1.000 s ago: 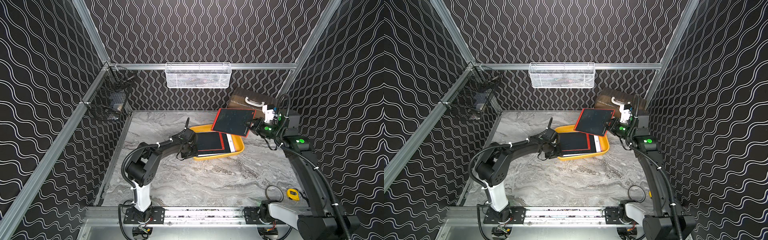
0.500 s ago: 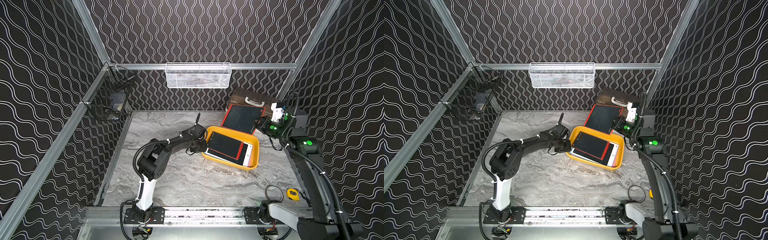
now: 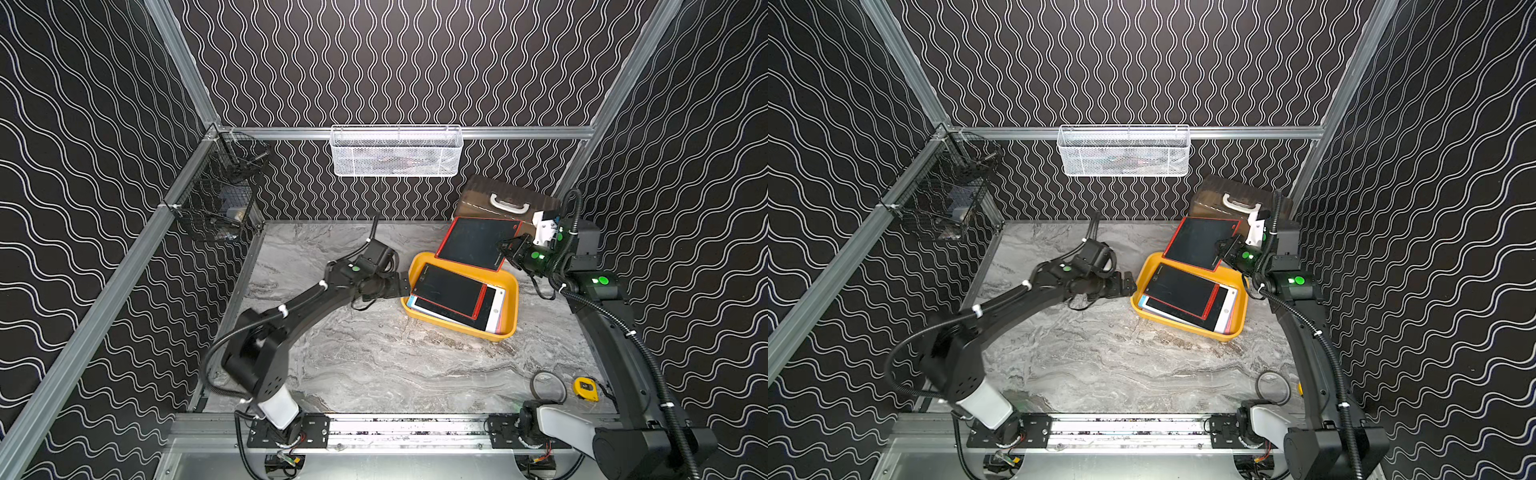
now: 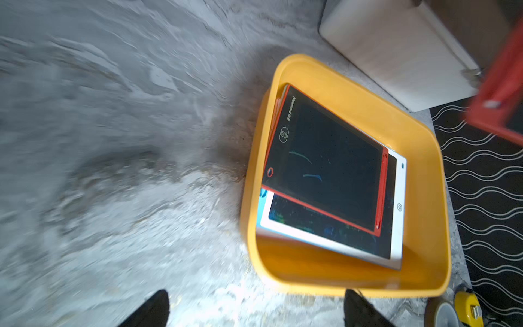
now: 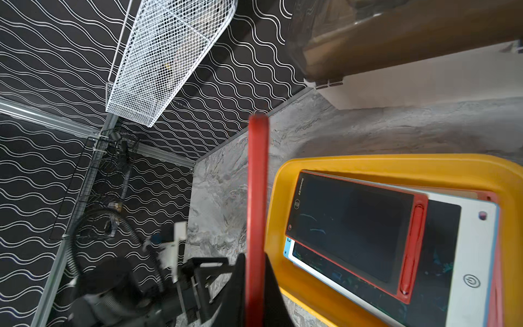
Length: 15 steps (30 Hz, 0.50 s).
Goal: Take out the writing tablet from the storage box
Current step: Move the storage box to the center of the board, then place the writing tablet at the corner of the board.
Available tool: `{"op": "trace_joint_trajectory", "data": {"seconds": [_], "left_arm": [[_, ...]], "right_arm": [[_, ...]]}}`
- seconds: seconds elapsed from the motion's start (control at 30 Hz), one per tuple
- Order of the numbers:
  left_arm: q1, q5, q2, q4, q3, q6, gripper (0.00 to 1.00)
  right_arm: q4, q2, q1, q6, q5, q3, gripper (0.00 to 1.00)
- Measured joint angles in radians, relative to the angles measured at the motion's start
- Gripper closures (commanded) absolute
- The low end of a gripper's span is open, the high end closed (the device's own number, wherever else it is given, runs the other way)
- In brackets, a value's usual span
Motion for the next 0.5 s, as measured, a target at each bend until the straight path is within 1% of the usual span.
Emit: {"op": "trace_joint_trajectory", "data": {"seconds": [0.13,0.23,0.3,0.37,0.5], "left_arm": [[0.027,-0.076,-0.195,-0.163,-0.001,0.051,0.01],[0.037,-0.124,-0.313,-0.285,0.020,0.081,0.01],[0.038,-0.148,-0.392,-0.350,0.034,0.098,0.01],[0.041,-0.170,-0.468,-0.404,0.046,0.100,0.01],[0.043,-0.191,-0.570,-0.465,0.071,0.091,0.01]], "right_arm": [[0.051,0.016,0.016,0.051,-0.023,-0.016,1.00],[0.087,0.023,0.076,0.076,-0.011,-0.029,1.00],[0.110,0.032,0.150,0.092,0.023,-0.040,1.00],[0.135,0.052,0.247,0.113,0.058,-0.049,1.00],[0.219,0.098,0.438,0.177,0.125,-0.095,1.00]]}}
